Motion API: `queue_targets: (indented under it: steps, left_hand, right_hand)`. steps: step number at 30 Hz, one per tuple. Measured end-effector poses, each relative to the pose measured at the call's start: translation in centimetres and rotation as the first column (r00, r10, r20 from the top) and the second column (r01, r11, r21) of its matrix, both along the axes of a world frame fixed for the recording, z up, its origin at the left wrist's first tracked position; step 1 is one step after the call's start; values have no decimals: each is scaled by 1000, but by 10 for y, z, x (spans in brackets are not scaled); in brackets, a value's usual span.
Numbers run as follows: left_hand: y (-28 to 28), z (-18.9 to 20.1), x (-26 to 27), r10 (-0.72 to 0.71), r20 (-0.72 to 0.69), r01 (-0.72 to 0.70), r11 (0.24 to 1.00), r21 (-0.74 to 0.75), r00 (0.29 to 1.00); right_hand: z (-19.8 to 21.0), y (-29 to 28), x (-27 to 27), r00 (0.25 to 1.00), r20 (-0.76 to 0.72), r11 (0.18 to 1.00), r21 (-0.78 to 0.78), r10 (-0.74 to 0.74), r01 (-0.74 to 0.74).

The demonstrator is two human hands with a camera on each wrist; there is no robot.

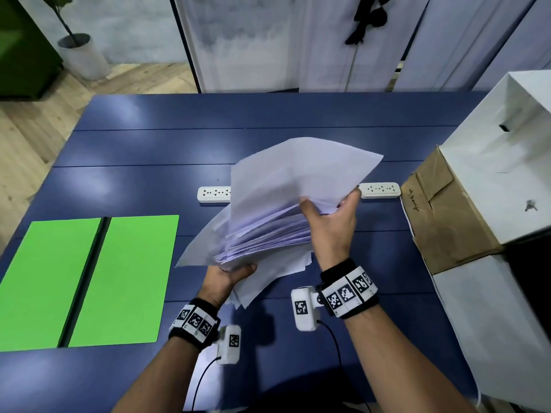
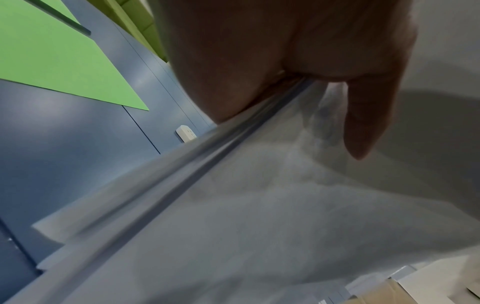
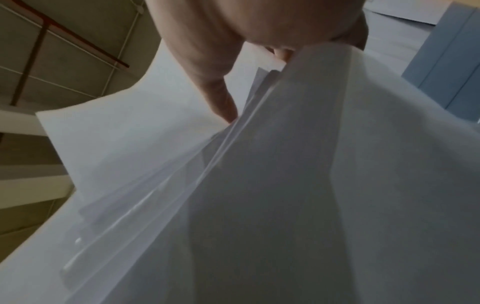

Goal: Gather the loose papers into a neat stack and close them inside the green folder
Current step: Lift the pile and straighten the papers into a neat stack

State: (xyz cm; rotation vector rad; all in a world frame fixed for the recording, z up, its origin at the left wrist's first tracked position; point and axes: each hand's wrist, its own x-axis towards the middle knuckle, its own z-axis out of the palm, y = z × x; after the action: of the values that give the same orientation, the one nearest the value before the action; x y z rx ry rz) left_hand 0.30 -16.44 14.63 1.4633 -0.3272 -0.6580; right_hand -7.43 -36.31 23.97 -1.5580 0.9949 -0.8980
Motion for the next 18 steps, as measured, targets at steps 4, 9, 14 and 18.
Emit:
queue_targets:
  steps: [4, 9, 14, 18]
  left_hand:
    - [-1, 0, 1, 6, 17, -7, 1000, 12, 1000]
    - [1, -8, 4, 6, -5, -6, 1000, 19, 1000]
    - [-5, -8, 4, 41, 6, -41, 999, 12, 999]
    - [-6, -10, 3, 93, -49, -92, 996, 16, 994]
  right_hand:
    - [1, 2, -1, 997, -46, 998, -27, 55, -56]
    - [2, 5, -3, 976, -205, 988, -123, 68, -95]
    - [-2, 5, 0, 963, -261, 978, -175, 62, -111]
    - [-8, -5, -4, 969, 116, 976, -8, 218, -219]
